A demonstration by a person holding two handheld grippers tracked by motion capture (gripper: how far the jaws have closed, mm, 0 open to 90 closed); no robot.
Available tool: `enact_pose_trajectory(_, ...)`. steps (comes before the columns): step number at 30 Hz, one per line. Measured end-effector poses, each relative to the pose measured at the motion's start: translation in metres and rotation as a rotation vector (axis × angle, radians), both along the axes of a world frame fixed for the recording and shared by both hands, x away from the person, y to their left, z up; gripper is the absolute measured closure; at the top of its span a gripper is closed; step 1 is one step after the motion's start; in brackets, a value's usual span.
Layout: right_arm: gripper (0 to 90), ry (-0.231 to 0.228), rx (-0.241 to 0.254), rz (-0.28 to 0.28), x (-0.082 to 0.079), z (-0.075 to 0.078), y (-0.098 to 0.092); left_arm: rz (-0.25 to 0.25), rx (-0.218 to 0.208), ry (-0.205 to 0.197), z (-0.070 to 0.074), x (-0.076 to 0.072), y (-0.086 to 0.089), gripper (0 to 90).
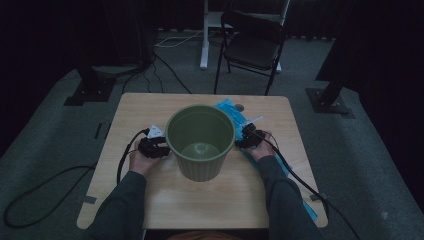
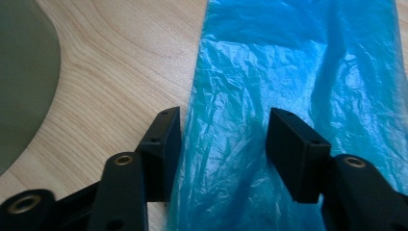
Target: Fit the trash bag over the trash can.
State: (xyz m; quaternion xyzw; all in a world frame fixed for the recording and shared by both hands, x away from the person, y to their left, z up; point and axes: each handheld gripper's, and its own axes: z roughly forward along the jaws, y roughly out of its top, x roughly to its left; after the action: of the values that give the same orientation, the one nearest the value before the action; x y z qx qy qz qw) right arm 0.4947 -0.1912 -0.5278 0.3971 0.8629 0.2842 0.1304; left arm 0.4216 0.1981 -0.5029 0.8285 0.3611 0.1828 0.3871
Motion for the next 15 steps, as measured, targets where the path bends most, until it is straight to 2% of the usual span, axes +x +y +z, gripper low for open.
enact_pose_trajectory(1,47.9,0.000,0.000,0.000,0.000,0.000,0.000,0.000,0.000,0.000,0.000,0.000,0.000,52.8)
enact_pose_trajectory(6,65.2,0.008,-0.008,-0.027,0.003,0.002,-0.005,0.000,0.001,-0.001,0.000,0.000,-0.002,52.9)
enact_pose_trajectory(7,65.2,0.008,-0.008,-0.027,0.003,0.002,-0.005,0.000,0.001,-0.001,0.000,0.000,-0.002,52.9)
enact_pose_trajectory(8,71.2,0.010,-0.012,-0.036,0.003,0.003,-0.006,-0.003,-0.001,0.000,0.000,0.000,-0.002,52.9)
enact_pose_trajectory(9,81.8,0.015,-0.025,-0.047,0.003,0.004,-0.009,-0.004,-0.002,0.000,0.000,0.000,-0.002,52.9)
enact_pose_trajectory(10,87.0,0.016,-0.035,-0.047,0.003,0.004,-0.011,-0.005,-0.004,0.001,0.000,0.000,-0.002,52.9)
enact_pose_trajectory(15,89.9,0.015,-0.060,-0.054,-0.004,0.005,-0.024,-0.011,-0.007,0.005,0.000,0.000,-0.003,52.9)
